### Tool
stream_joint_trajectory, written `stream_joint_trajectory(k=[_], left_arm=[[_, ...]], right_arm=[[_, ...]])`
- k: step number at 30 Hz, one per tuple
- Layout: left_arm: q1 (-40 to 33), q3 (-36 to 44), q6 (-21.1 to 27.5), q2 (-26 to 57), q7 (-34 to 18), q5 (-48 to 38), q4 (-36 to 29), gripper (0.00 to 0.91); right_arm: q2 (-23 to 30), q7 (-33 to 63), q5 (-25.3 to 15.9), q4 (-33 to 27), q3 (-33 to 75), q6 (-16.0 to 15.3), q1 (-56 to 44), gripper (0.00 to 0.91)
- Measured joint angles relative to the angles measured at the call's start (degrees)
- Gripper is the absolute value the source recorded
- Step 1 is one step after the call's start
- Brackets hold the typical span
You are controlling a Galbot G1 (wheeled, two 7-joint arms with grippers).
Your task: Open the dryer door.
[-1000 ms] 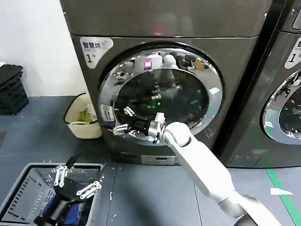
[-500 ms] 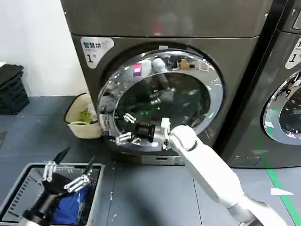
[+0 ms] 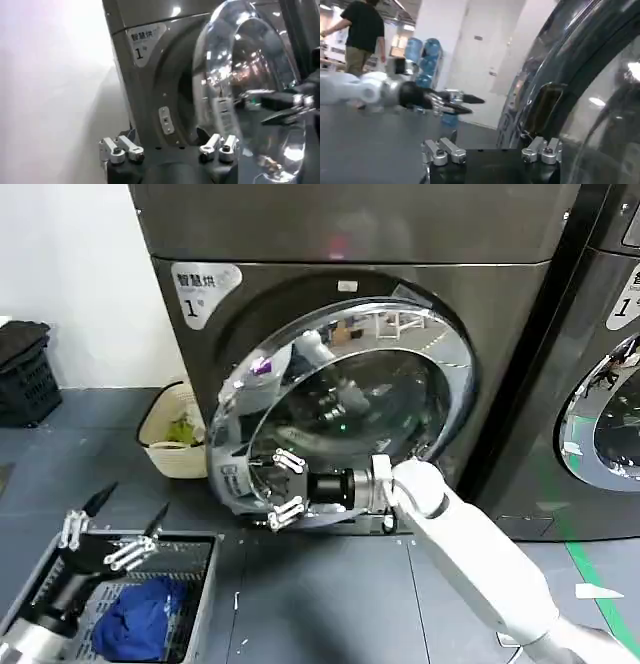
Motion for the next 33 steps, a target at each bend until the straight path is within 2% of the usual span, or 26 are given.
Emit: stream_joint_trajectory(k=[10, 17, 26, 33], left_arm=[[-4.5, 1.2, -0.9, 5.1, -0.1, -0.2, 3.6, 0.907], [-7.4, 3.9, -1.7, 8.5, 0.1, 0.0, 6.1, 0.907], [-12.1, 9.8, -2.0, 12.7, 0.7, -0.1, 9.5, 0.907], [-16.2, 16.1, -2.6, 15.3, 1.4, 0.0, 12.2, 0.907]], right_arm=[[-3.7, -9.0, 1.5, 4.1, 3.5, 0.3, -4.0, 0.907], [-6.2, -10.8, 1.4, 7.7, 7.8, 0.2, -9.1, 0.907], [-9.1, -11.0, 1.4, 12.4, 20.3, 0.5, -20.6, 0.907], [-8.3, -8.7, 1.4, 15.9, 32.4, 1.1, -32.1, 0.907]])
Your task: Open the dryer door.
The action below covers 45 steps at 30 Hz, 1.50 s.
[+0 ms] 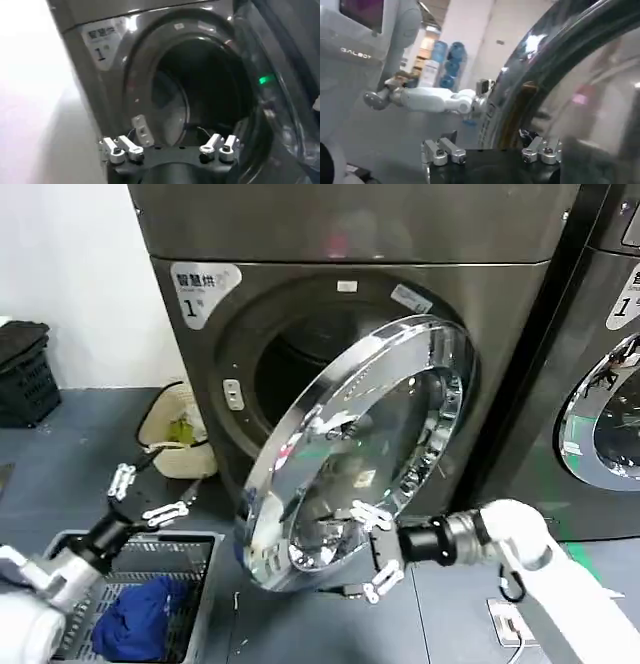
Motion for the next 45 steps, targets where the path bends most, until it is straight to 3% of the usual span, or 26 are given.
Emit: stream_joint_trajectory(k=[7, 16, 21, 29, 38, 45], left_arm=[[-5.3, 6.7, -0.6, 2.2, 0.2, -0.9, 3.4, 0.907], [-12.8, 14.7, -1.6, 4.6, 0.4, -2.2, 7.5, 0.907], [-16.3, 19.6, -1.5, 6.0, 0.7, -2.9, 8.5, 0.907], [-19.7, 24.5, -1.5, 7.7, 1.6, -4.1, 8.9, 0.907], [-21.8, 28.0, -1.8, 8.0, 2.4, -4.4, 9.2, 0.907], [-22.8, 30.6, -1.8, 7.8, 2.5, -4.2, 8.3, 0.907]], right_arm=[[3.1, 5.3, -0.1, 4.0, 13.7, 1.9, -12.1, 0.907], [11.2, 14.1, -1.5, 9.2, 29.9, 7.6, -27.2, 0.907], [16.2, 21.6, -5.3, 10.7, 35.8, 9.2, -32.0, 0.907], [24.5, 38.1, -14.6, 12.6, 43.1, 6.2, -35.9, 0.907], [30.8, 50.6, -16.2, 15.2, 50.5, -0.4, -36.7, 0.907], [33.6, 53.3, -17.8, 14.8, 55.4, -0.4, -36.2, 0.907]])
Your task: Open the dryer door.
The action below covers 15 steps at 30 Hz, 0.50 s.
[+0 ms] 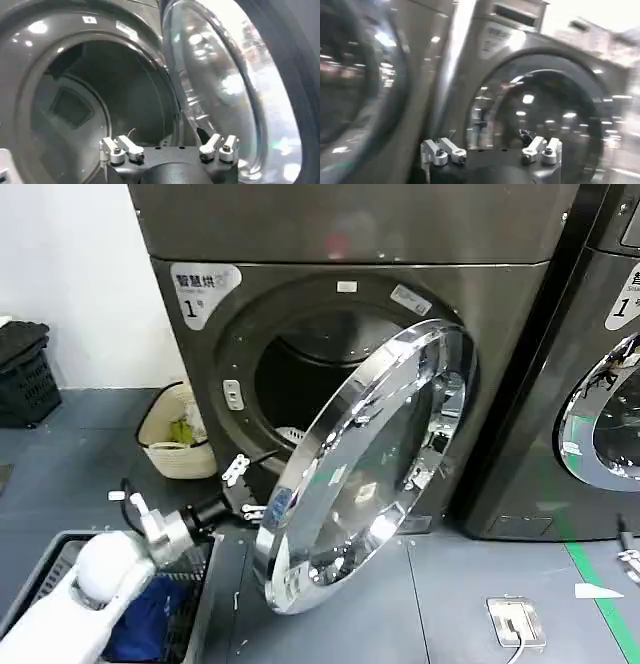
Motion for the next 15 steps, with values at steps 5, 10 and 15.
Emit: stream_joint_trajectory(k=[5, 10, 15], left_arm=[[-1.1, 2.0, 0.2, -0.4, 0.0, 0.3, -0.4, 0.907], [-2.0, 3.9, 0.5, -0.8, 0.1, 0.8, -0.6, 0.907], [-3.3, 6.3, 1.0, -1.9, 0.2, 1.4, -1.3, 0.907]], right_arm=[[1.0, 1.2, 0.2, -0.2, 3.0, 0.0, 0.0, 0.907], [2.3, 2.6, 0.4, -0.2, 5.9, -1.4, 0.5, 0.907], [3.8, 4.8, -0.8, -1.4, 9.3, -2.0, 0.2, 0.907]])
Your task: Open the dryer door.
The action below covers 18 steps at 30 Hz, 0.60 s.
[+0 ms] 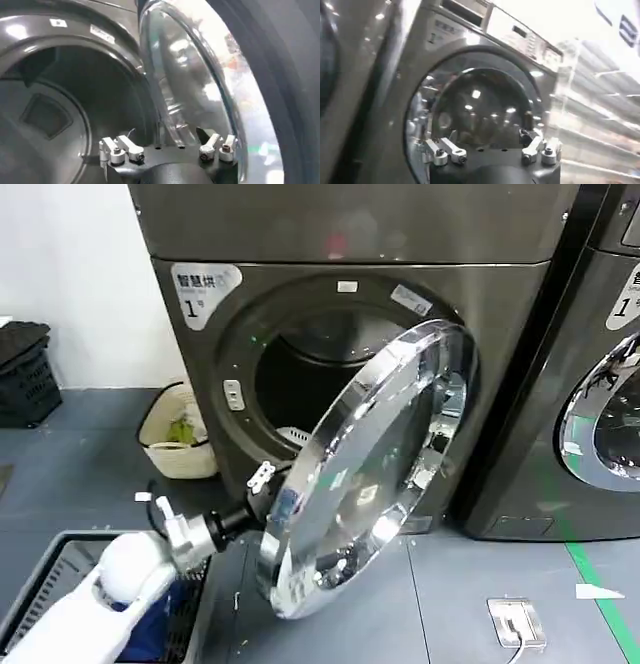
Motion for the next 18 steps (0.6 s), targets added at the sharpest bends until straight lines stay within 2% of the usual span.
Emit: stream_joint_trajectory(k=[6, 13, 18], left_arm=[[-1.9, 3.8, 0.3, -1.1, 0.1, 0.6, -0.4, 0.907], [-5.6, 9.3, 0.9, -3.4, 0.0, 1.5, 0.7, 0.907], [-8.4, 12.9, 1.4, -5.8, 0.0, 2.0, 1.7, 0.907]], right_arm=[[0.3, 2.6, -1.5, -1.8, 4.5, -2.4, 1.0, 0.907], [0.9, 2.8, -1.8, -2.6, 9.5, -2.5, 1.2, 0.907], [0.7, 3.2, -1.8, -2.6, 12.5, -3.9, 1.6, 0.907]])
